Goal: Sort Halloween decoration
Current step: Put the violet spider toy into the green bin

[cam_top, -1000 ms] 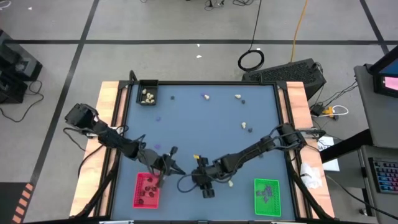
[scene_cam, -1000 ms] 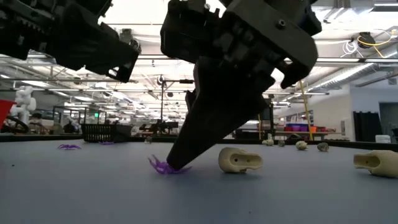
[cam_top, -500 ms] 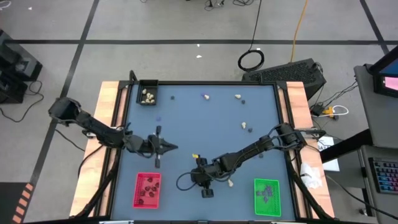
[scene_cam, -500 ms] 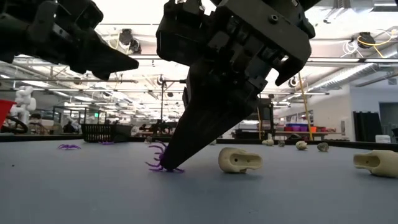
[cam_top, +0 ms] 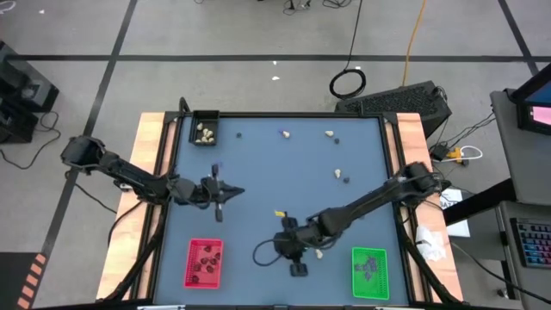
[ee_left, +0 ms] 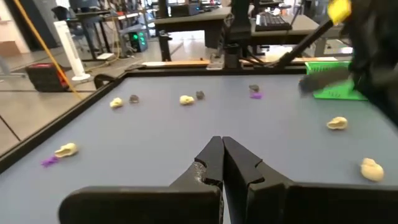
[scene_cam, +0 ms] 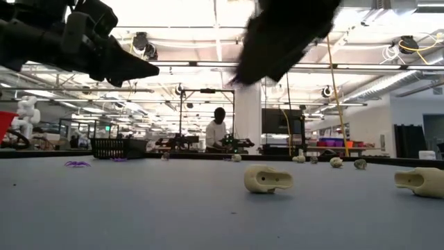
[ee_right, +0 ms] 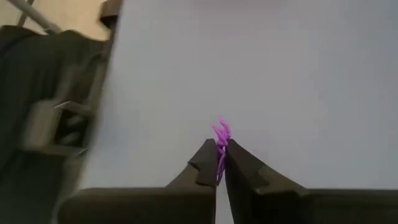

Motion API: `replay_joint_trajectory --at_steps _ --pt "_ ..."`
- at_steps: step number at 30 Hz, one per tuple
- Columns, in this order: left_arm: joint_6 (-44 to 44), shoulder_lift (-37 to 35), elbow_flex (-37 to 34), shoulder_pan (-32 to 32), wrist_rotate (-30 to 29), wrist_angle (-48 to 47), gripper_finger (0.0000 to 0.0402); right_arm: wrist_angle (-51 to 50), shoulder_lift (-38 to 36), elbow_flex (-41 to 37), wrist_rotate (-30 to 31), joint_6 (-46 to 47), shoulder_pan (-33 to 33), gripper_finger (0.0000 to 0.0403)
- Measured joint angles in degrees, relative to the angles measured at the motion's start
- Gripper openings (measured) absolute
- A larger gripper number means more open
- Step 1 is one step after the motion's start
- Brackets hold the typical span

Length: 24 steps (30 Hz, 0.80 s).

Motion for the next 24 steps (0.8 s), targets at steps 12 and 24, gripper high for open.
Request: replay_joint_trajectory --at_steps 12,24 --pt "1.3 -0.8 0.0 0.9 3.6 -1.2 0.0001 -35.7 -12.8 0.0 -3.4 40.2 17.2 0.0004" --pt "1.0 -0.8 0.0 0.9 4.0 -1.1 0.0001 -33.3 -13.3 -16.8 -12.5 52.7 25.6 0.0004"
